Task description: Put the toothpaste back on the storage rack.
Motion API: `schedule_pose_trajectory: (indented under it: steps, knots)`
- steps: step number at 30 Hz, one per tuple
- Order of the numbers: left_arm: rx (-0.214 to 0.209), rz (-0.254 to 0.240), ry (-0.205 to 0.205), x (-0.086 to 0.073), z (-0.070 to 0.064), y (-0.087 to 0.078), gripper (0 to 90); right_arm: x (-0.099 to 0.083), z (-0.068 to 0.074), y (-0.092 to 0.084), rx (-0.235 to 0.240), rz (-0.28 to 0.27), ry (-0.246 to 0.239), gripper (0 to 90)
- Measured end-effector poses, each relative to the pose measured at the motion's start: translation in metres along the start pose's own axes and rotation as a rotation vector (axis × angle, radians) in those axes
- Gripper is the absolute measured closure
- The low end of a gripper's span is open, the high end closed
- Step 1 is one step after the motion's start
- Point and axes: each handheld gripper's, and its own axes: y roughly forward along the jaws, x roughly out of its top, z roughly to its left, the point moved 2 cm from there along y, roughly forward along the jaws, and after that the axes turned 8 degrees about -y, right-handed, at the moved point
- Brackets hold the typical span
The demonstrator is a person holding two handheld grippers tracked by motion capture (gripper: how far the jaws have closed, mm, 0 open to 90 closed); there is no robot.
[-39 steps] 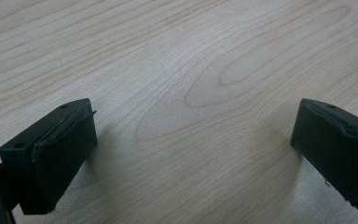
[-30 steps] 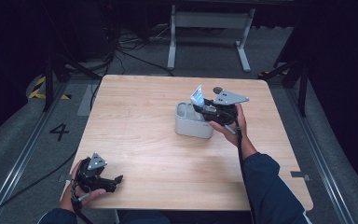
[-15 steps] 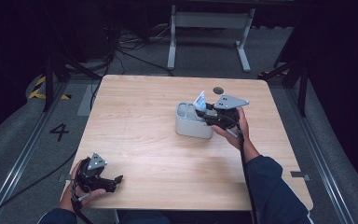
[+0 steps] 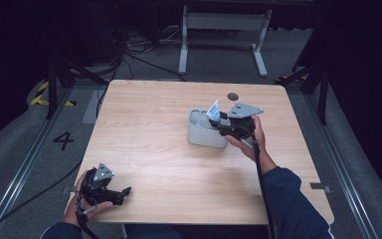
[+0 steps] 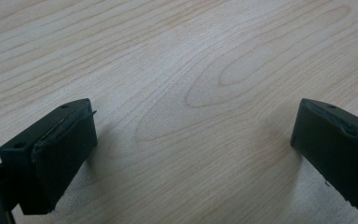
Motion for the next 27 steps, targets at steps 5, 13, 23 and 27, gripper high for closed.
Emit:
schedule_pose_trajectory:
  steps: [5,13,23,27]
  knots:
    - [0.0,0.0,0.0,0.0,0.0,0.0,0.7,-0.002,0.002,0.004,-0.001,0.041,-0.013,55.4]
    - [0.0,-0.001,0.0,0.0,0.0,0.0,0.7,0.007,0.002,-0.007,-0.023,-0.041,0.0,53.8]
    - [0.001,0.0,-0.001,0.0,0.0,0.0,0.7,0.006,-0.002,-0.013,-0.017,-0.059,0.02,47.1]
    - [0.001,0.0,-0.001,0.0,0.0,0.0,0.7,0.007,-0.003,-0.017,-0.025,-0.065,0.024,45.6]
